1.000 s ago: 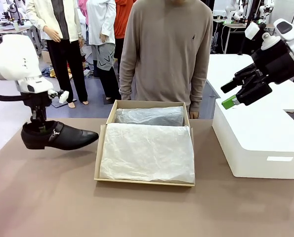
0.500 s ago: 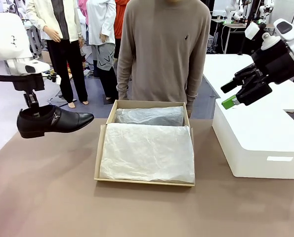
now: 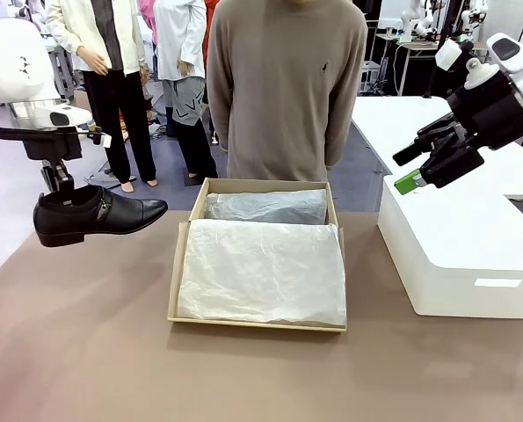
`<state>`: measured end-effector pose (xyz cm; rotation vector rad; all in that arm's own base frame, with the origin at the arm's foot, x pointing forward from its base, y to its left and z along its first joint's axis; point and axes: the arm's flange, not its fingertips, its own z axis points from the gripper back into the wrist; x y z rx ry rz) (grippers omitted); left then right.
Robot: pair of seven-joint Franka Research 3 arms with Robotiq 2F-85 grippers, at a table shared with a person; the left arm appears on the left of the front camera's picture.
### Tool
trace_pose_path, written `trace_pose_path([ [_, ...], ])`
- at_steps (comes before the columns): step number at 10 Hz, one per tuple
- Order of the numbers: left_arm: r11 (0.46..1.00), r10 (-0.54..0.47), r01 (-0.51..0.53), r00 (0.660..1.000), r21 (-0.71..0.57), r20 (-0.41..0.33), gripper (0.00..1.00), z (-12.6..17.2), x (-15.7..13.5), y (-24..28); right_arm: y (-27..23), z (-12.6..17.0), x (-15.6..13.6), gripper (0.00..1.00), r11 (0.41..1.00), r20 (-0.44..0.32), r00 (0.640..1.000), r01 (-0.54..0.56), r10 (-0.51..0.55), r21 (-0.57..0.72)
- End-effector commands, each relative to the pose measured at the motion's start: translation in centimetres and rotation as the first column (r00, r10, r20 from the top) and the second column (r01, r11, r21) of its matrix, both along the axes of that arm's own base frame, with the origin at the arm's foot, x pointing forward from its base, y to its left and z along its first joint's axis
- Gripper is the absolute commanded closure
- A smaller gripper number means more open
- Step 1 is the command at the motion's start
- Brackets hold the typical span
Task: Pack the shoes into the box.
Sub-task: Place the other shoe of the Shoes into the Shoes Box.
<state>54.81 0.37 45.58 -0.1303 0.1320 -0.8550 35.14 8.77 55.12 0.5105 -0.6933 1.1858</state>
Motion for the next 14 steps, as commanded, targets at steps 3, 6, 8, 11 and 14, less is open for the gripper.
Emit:
trace_pose_path([
  [3, 1.0, -0.002, 0.002, 1.0, 0.0, -0.001, 1.0, -0.2, 0.1, 0.0, 0.1, 0.0, 0.3, 0.0, 0.999, 0.018, 1.0, -0.023, 0.023, 0.028],
  [6, 0.905, 0.422, -0.425, 0.9, 0.008, 0.113, 1.0, 1.7, -1.0, -1.4, 0.1, 0.0, 0.3, 0.0, 0.999, 0.018, 1.0, -0.023, 0.023, 0.028],
  [8, 0.814, 0.579, -0.58, 0.81, -0.011, 0.094, 1.0, 3.5, -1.5, -3.0, 0.1, 0.0, 0.3, 0.0, 0.999, 0.018, 1.0, -0.023, 0.023, 0.028],
  [11, 0.663, 0.746, -0.748, 0.657, -0.03, 0.105, 1.0, 6.6, -2.0, -8.1, 0.1, 0.0, 0.3, 0.0, 0.999, 0.018, 1.0, -0.023, 0.023, 0.028],
  [14, 0.567, 0.82, -0.824, 0.562, -0.015, 0.112, 1.0, 8.2, -2.0, -11.9, 0.1, 0.0, 0.3, 0.0, 0.999, 0.018, 1.0, -0.023, 0.023, 0.028],
])
